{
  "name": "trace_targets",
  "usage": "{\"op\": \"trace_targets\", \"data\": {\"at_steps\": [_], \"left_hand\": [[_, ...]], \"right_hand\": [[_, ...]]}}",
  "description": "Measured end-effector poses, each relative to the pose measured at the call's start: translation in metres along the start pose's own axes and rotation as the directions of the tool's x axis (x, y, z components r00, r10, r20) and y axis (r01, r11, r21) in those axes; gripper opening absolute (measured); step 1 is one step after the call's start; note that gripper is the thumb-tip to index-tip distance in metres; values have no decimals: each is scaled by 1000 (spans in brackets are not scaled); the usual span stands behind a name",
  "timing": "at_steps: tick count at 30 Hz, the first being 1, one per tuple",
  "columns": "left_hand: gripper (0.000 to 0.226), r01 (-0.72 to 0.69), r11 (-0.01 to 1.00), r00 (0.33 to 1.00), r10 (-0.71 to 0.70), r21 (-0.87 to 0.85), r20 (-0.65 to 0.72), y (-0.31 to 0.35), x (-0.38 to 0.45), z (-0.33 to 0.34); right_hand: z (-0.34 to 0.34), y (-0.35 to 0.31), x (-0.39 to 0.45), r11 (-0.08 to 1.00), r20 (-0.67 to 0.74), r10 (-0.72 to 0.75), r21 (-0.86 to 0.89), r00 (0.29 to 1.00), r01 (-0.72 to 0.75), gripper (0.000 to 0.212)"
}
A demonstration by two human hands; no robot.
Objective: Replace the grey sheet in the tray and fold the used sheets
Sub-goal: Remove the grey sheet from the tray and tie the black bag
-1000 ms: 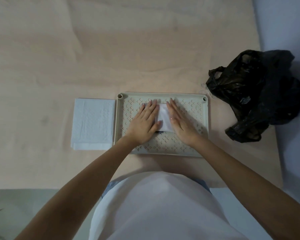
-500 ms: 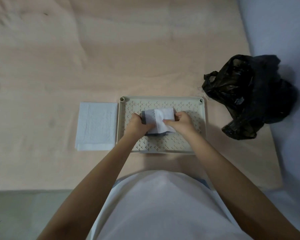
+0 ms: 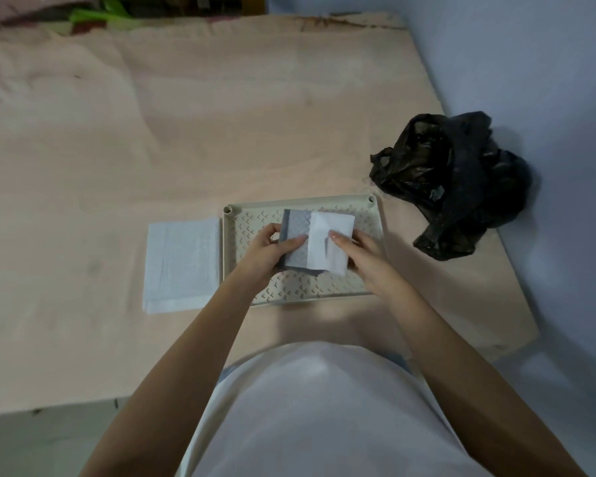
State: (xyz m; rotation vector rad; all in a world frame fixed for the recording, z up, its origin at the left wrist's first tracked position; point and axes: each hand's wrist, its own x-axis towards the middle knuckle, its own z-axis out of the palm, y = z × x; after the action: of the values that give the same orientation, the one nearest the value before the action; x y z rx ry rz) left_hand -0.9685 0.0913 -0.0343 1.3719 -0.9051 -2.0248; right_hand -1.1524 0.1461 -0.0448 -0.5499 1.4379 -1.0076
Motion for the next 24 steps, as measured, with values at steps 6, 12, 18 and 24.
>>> {"op": "trace_targets", "data": {"at_steps": [6,12,18,24], "left_hand": [[32,-104,988,991,93,116,93,7,1,21],[28,-201,954,977,178,222,117,19,12,54],[54,-168,934,971,102,315,217,33,22,85],[61,-311,824,941,196,474,276,30,32,120]], "right_hand": [[-18,-1,-19,999,-64,-52,-11,997,51,16],[-27,-15,-31,987,-196,-136,-107,971,117,21],[-44,-26,-43,989,-262,-144,7,954,151,38],[-52,-32,-53,964,-346,-117,186,931,191,38]]}}
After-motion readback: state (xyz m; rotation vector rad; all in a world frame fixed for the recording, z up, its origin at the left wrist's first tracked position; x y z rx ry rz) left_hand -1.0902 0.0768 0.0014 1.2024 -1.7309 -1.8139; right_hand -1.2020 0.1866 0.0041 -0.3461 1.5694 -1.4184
